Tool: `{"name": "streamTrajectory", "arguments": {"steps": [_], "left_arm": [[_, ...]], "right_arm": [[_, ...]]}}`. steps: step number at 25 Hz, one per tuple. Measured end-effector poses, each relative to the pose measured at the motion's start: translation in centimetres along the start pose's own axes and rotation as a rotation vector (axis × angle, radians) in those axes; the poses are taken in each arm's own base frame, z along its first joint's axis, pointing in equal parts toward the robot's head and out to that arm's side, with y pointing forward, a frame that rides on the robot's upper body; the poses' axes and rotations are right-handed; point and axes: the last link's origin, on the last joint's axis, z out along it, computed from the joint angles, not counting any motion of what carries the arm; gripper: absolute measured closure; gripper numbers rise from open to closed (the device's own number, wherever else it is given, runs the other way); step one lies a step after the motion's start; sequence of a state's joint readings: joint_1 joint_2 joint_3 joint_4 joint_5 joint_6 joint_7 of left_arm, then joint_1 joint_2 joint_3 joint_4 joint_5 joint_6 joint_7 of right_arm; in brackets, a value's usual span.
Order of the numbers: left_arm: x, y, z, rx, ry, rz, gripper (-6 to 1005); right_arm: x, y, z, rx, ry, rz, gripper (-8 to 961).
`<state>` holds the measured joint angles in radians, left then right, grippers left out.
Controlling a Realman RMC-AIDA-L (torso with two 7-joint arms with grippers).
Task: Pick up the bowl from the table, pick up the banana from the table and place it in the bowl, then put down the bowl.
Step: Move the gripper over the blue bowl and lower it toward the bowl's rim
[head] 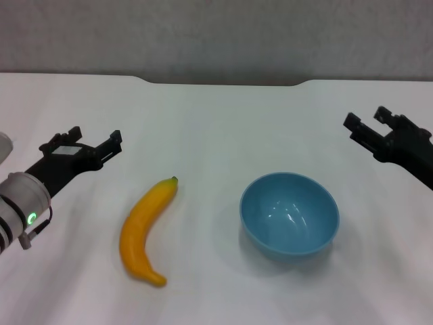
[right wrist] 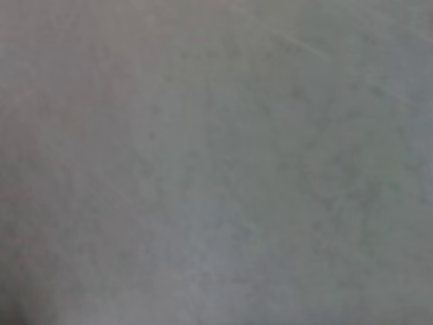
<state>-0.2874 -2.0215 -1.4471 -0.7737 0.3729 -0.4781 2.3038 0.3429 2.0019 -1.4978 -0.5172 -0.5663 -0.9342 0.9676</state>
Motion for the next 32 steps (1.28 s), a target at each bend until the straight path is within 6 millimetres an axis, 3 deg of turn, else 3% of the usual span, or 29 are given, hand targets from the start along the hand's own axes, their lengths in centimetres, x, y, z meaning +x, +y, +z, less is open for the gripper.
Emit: {"name": "streamTrajectory", "arguments": {"steps": [5,9,16,20,32], "left_arm": [[1.0,0.8,0.3,0.011,-0.061,-0.039,107],[1.4,1.0,0.5,-0.019,-0.095,-0.072,107],[2.1,1.5,1.2,-0.06,-0.167,-0.006,107],[2.4,2.3,1.7,-0.071,-0.196,0.05,107],[2.4,2.5,2.0,-0.054,-0.209,0.098,108]], "right_arm": [[-3.1,1.0,-0.1,0.03,0.106,-0.056,155],[-4.3,1.5,0.1,0.018,0.152,-0.019,155],[-4.9,1.0,1.3,0.004,0.412,0.081,156],[-4.6,0.3,2.1,0.053,0.656,0.082,156],[-4.4,-0.2,4.7,0.058,0.816,0.128,156]]}}
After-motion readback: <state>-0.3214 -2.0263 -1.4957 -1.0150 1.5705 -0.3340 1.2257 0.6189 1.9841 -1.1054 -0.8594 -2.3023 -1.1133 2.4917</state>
